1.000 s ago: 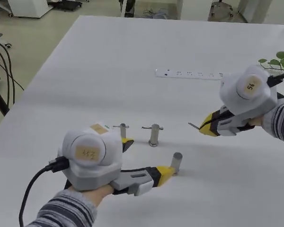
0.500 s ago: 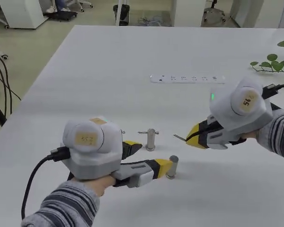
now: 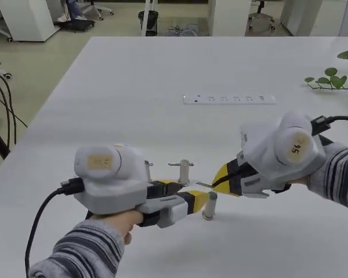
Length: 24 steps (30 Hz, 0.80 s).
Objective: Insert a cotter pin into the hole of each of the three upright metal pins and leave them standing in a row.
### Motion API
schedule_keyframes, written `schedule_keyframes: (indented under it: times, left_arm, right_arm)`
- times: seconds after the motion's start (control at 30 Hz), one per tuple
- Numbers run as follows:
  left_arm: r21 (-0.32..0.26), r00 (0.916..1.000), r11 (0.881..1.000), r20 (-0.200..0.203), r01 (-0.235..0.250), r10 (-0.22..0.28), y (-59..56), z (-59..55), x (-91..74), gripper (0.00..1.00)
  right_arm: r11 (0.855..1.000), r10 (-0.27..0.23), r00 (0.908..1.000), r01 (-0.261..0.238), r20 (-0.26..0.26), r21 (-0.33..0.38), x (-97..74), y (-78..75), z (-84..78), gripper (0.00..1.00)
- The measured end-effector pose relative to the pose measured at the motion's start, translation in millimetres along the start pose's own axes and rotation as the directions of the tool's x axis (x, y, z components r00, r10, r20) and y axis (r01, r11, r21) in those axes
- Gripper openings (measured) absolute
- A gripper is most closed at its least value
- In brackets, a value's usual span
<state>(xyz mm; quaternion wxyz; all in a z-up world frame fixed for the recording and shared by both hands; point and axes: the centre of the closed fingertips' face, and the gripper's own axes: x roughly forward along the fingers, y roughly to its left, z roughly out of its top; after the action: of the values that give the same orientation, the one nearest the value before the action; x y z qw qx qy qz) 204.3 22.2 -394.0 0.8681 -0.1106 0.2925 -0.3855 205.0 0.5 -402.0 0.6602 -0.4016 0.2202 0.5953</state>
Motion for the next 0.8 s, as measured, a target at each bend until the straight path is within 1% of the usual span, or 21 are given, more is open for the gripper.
schedule_keyframes:
  times: [0.2, 0.27, 0.4, 0.5, 0.57, 0.63, 0.7, 0.8]
  left_arm:
    - [-0.038, 0.9997, 0.999, 0.013, 0.022, -0.021, -3.2, -1.6, -2.0, 0.20]
    - [-0.051, 0.9995, 0.998, 0.016, 0.029, -0.028, -4.1, -1.8, -2.5, 0.17]
    - [-0.076, 0.9989, 0.996, 0.022, 0.044, -0.042, -5.7, -2.6, -3.2, 0.11]
    - [-0.115, 0.9981, 0.992, 0.033, 0.055, -0.051, -5.1, -2.7, -3.6, 0.07]
    - [-0.121, 0.9976, 0.991, 0.039, 0.061, -0.057, -5.0, -2.8, -4.1, 0.05]
    - [-0.138, 0.9957, 0.987, 0.045, 0.086, -0.081, -9.8, -2.6, -4.2, 0.01]
    - [-0.145, 0.9947, 0.985, 0.047, 0.097, -0.091, -11.8, -2.7, -4.1, 0.00]
    - [-0.158, 0.9946, 0.983, 0.048, 0.098, -0.092, -11.2, -3.8, -3.2, 0.00]
  right_arm:
    - [0.998, 0.016, 0.9997, -0.015, 0.019, -0.056, 1.8, 9.3, 12.4, 0.00]
    - [0.998, 0.020, 0.9996, -0.018, 0.022, -0.064, 2.1, 10.8, 14.8, 0.00]
    - [0.998, 0.022, 0.9993, -0.019, 0.029, -0.067, 2.1, 11.6, 17.6, 0.00]
    - [0.997, 0.024, 0.9993, -0.022, 0.029, -0.072, 2.0, 12.4, 18.6, 0.00]
    - [0.997, 0.024, 0.9991, -0.021, 0.034, -0.074, 1.8, 12.6, 19.8, 0.00]
    - [0.997, 0.026, 0.9991, -0.023, 0.035, -0.072, 1.9, 13.2, 20.3, 0.00]
    - [0.997, 0.026, 0.9991, -0.023, 0.033, -0.077, 2.3, 13.6, 20.4, 0.00]
    - [0.997, 0.028, 0.9992, -0.026, 0.030, -0.075, 2.6, 14.2, 20.0, 0.00]
